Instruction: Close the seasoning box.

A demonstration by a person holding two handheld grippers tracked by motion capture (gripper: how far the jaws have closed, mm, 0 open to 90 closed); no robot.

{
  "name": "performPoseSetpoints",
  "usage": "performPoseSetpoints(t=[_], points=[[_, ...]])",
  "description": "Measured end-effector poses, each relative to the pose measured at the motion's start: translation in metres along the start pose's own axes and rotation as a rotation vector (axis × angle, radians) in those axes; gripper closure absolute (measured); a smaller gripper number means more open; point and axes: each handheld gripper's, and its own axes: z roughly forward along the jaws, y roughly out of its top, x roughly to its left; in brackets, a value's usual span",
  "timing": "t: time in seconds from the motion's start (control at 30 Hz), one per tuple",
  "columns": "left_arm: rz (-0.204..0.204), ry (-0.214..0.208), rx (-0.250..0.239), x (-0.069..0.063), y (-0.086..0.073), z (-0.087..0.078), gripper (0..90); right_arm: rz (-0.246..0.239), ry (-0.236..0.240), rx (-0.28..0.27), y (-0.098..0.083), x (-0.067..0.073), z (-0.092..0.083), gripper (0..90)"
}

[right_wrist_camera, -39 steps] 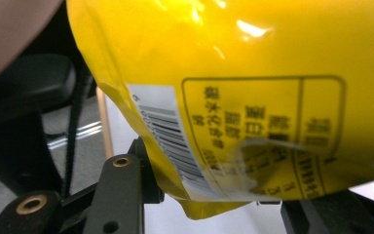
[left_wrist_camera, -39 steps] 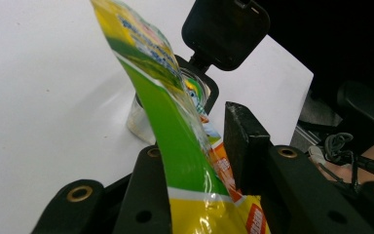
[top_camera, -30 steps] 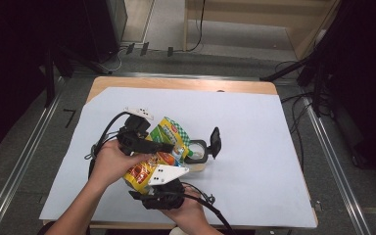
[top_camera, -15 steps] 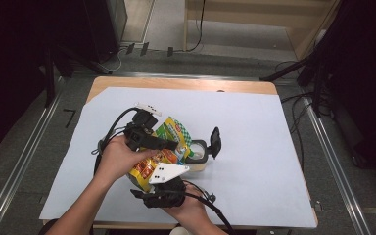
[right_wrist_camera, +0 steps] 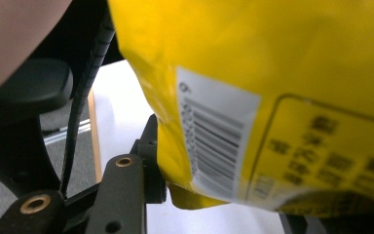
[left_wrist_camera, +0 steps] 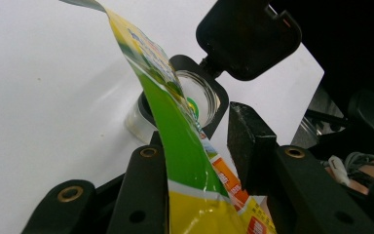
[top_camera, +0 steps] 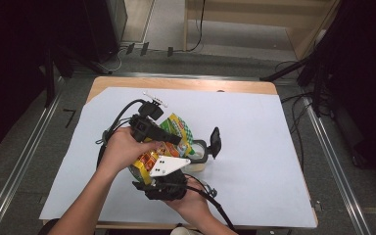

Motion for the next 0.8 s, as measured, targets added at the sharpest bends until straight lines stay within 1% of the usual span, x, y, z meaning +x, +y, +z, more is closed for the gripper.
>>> performPoseSetpoints(t=[0.07,0.13,0.17,0.27,0.33,0.4,0.47,0.57,0.67,0.73,0.77,0.8], points=[[-0.008,-0.014,0.001,0.001,0.0,0.0,68.2,0.01,-0.002,-0.015,-0.001,-0.001,0.0,60.0],[-0.002,-0.011,0.004,0.0,-0.001,0.002,66.8,0.033,0.0,-0.031,-0.002,0.0,0.0,60.0],[0.004,-0.008,0.005,-0.001,-0.001,0.003,66.8,0.027,-0.004,-0.029,-0.003,0.0,0.001,60.0],[0.016,-0.011,0.014,0.0,-0.001,0.004,66.7,0.036,-0.005,-0.036,-0.005,-0.001,0.001,60.0],[0.011,-0.015,0.01,-0.001,0.0,0.006,66.6,0.04,-0.007,-0.035,-0.005,-0.001,0.0,60.0],[0.017,-0.015,0.014,-0.001,0.001,0.007,66.7,0.037,-0.014,-0.036,-0.005,-0.003,0.0,59.9],[0.024,-0.013,0.021,-0.001,0.003,0.008,67.1,0.038,-0.01,-0.031,-0.005,-0.003,-0.001,59.7],[0.028,-0.007,0.031,-0.001,0.004,0.009,67.9,0.025,-0.004,-0.021,-0.005,-0.005,-0.002,58.3],[0.023,-0.011,0.03,-0.001,0.004,0.01,68.3,-0.008,0.006,-0.011,-0.006,-0.004,-0.003,54.1],[0.025,-0.011,0.034,-0.001,0.004,0.01,69.2,-0.027,-0.001,0.0,-0.006,-0.003,-0.003,54.5],[0.026,-0.012,0.035,-0.002,0.004,0.011,69.2,-0.027,-0.001,0.0,-0.006,-0.003,-0.003,54.5],[0.027,-0.012,0.039,-0.003,0.004,0.011,69.3,-0.04,-0.01,0.004,-0.007,-0.002,-0.002,56.0]])
